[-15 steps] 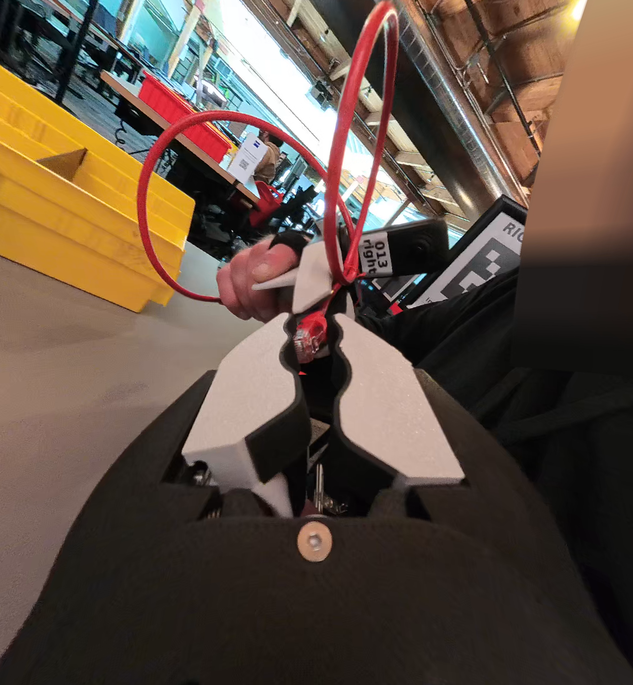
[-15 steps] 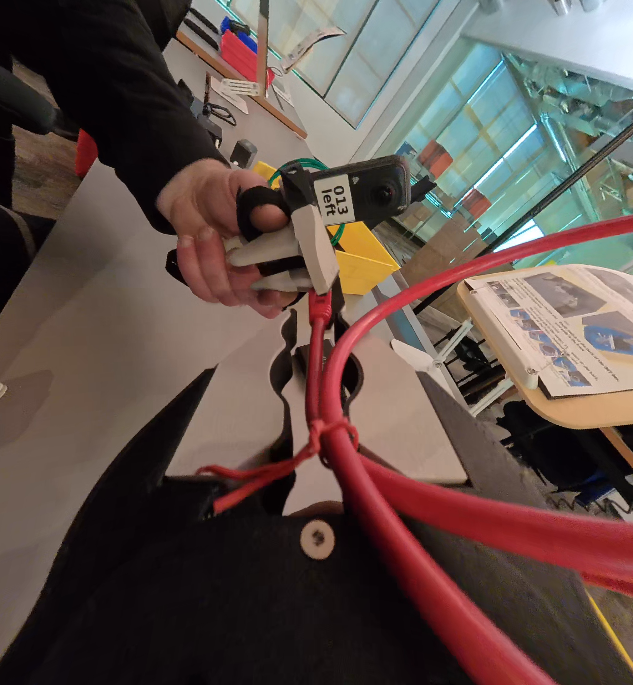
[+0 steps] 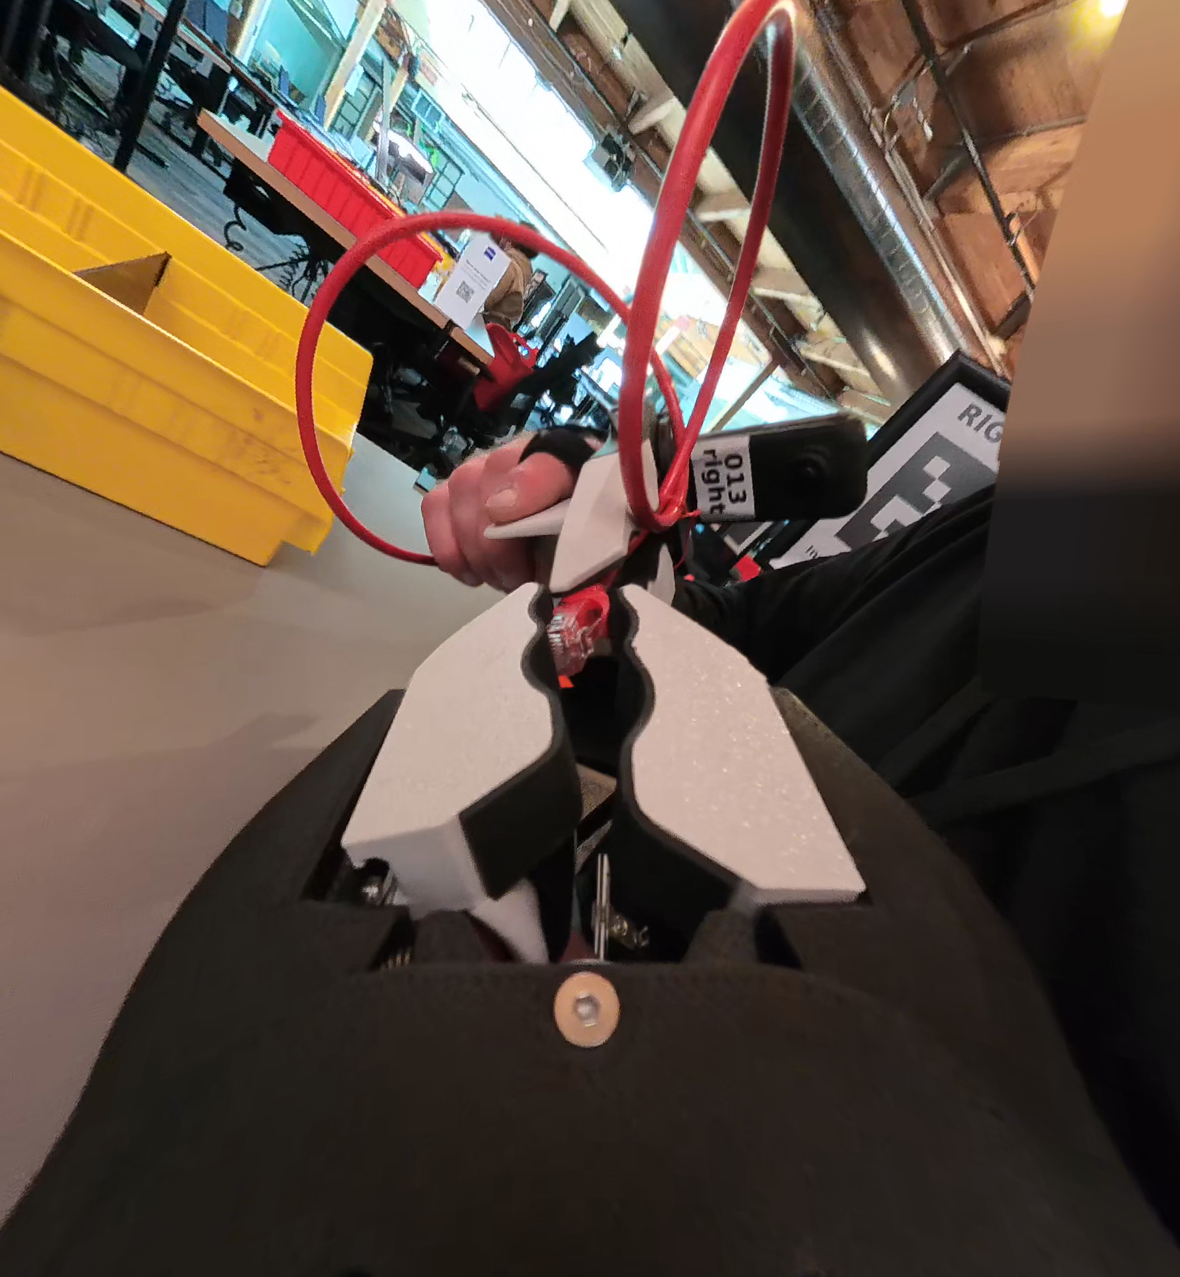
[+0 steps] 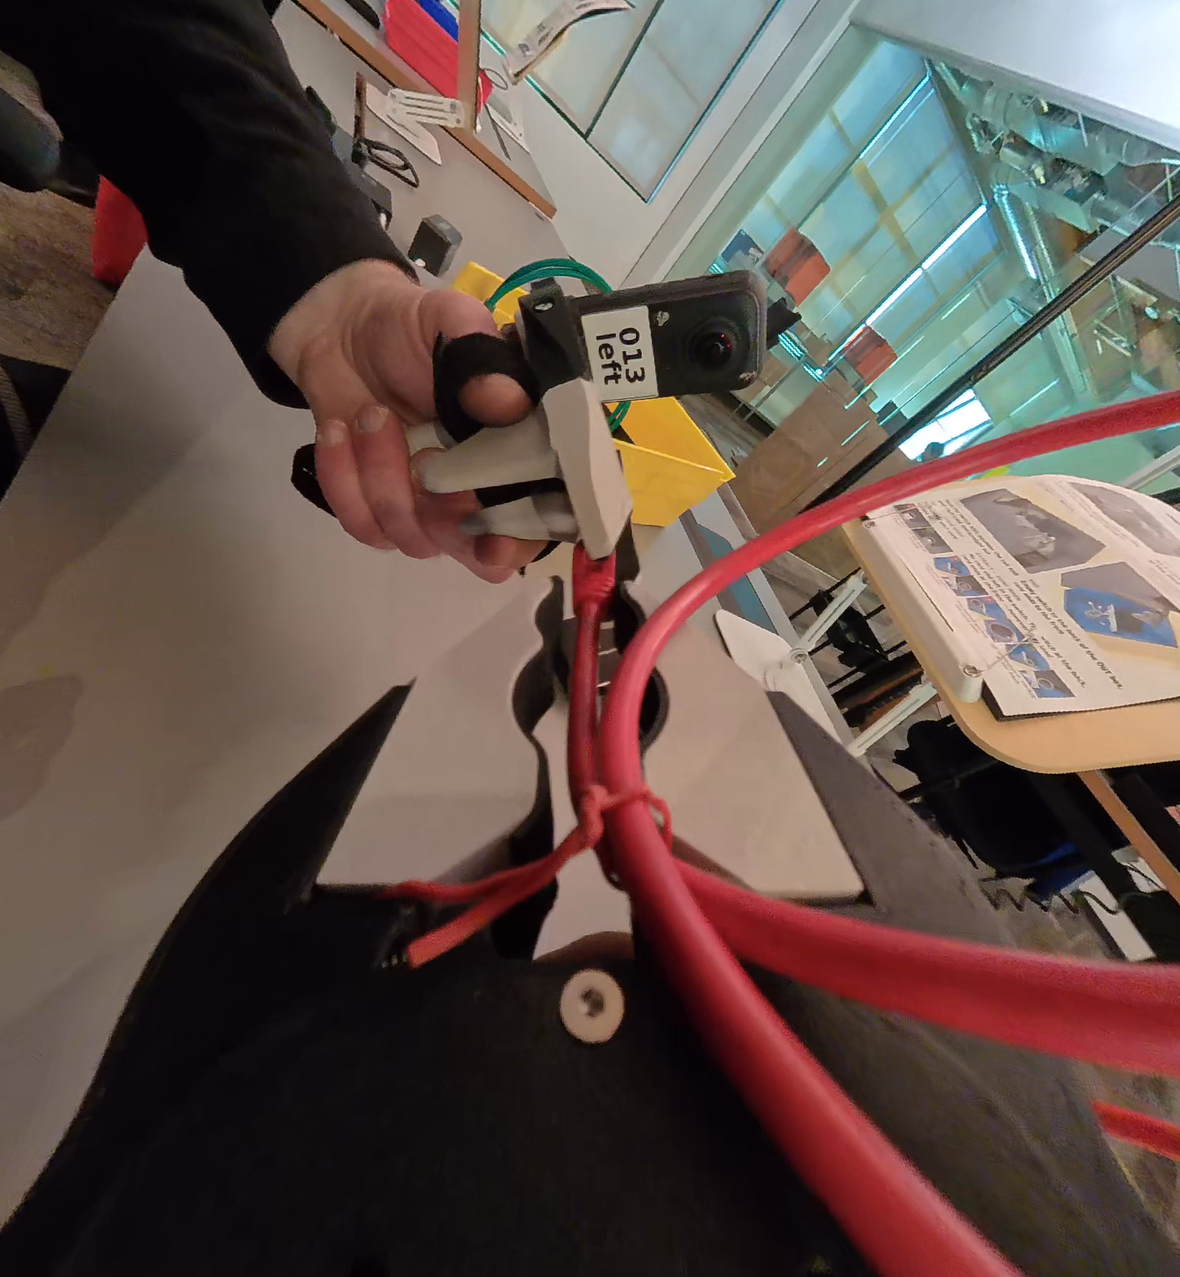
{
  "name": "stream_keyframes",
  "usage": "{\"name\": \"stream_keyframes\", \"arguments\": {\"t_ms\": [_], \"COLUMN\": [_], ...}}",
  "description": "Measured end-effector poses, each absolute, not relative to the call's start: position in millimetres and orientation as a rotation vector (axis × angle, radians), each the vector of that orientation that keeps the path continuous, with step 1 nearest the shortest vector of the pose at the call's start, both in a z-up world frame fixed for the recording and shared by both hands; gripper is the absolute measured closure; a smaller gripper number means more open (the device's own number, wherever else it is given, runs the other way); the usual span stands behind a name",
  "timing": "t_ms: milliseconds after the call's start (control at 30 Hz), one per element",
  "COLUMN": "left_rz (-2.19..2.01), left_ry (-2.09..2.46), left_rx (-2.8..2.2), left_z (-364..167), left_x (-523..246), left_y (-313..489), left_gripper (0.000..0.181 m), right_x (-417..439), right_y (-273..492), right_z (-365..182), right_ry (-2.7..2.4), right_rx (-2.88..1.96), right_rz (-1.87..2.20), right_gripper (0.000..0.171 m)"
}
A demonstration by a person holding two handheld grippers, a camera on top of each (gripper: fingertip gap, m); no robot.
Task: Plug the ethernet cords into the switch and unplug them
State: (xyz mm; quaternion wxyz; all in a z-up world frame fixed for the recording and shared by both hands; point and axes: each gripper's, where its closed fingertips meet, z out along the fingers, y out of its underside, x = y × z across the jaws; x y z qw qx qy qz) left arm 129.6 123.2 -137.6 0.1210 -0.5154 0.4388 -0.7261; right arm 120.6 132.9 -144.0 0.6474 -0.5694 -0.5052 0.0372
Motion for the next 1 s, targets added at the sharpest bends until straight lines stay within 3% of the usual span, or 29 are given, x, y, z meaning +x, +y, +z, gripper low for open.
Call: {"name": "stream_keyframes", "arguments": {"t_ms": [800, 1000], "left_rz": [-2.206, -1.971], "left_ry": [1.223, 1.191], "left_rx": [-1.523, -1.492], "left_z": [-138, -127], "left_x": [137, 133], "left_y": [120, 156], "left_gripper": [0.169, 0.140], "right_x": [129, 127], "right_y": [130, 126], "right_z": [-146, -132], "right_ry": [-1.112, -0.962], "right_rx": [-1.331, -1.350], "right_rz": [0.134, 0.456], "right_gripper": [0.162, 0.161]}}
